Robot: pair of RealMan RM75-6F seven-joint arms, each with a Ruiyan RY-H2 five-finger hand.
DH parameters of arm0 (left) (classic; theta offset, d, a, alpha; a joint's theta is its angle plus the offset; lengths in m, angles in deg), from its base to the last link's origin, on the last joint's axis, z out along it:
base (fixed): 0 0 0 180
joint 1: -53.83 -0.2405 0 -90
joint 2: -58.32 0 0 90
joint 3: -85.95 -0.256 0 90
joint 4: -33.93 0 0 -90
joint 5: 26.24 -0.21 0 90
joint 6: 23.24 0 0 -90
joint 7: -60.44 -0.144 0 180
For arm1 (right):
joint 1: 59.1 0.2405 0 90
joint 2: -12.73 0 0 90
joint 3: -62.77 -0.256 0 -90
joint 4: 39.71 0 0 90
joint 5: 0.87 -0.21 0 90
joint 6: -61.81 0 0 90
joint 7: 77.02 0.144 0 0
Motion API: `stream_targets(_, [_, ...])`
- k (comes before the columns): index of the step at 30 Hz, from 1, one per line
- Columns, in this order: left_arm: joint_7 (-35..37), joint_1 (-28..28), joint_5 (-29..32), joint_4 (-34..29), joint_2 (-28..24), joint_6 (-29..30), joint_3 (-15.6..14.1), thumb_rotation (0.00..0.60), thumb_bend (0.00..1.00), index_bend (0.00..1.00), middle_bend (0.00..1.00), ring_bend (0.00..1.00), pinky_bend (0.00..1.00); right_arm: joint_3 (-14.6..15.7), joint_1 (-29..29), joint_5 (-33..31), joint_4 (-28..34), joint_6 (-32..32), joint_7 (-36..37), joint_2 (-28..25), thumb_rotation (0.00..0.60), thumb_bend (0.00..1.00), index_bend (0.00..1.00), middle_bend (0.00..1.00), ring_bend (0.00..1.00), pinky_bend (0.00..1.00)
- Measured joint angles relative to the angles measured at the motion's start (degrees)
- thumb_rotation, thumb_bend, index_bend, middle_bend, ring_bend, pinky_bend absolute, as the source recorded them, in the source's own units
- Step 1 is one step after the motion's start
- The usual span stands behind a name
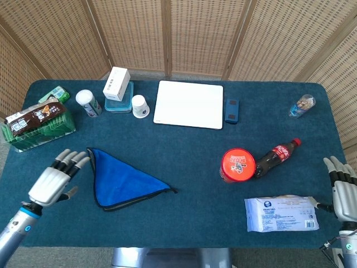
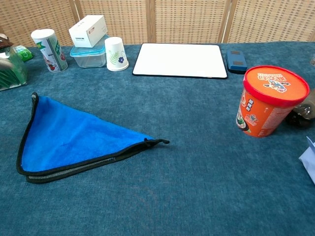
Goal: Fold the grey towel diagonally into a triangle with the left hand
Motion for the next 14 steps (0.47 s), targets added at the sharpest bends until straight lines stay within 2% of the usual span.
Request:
stream_targets(4, [-0.62,-2.87,1.70,-0.41,0.21,2.98,1.34,0.600,0.37,0.05,0.00,0.00,0.00,-0.31,-0.06,-0.03,-0.70,0.67,-0.12,0.35,0.600,0.00,0.06,0.00,0.00,0.00])
stream_targets(8, [1.84,-5.97,2.60,1.56,1.15,7.02,2.44,0.600,0.37,0.07,0.00,0.00,0.00,-0.46,-0.41,0.42,-1.28,2.27,-0.87,0.73,0.600,0.00,0.06,0.00,0.00,0.00])
stream_targets(14, [4.05,-8.69,3.44,1.43,0.63,8.95,3.38,0.600,0.37,0.09,0.00,0.00,0.00,-0.73,-1.23,1.31,-1.85,4.78,-1.43,1.33,0.600,0.00,0.06,0.00,0.00,0.00])
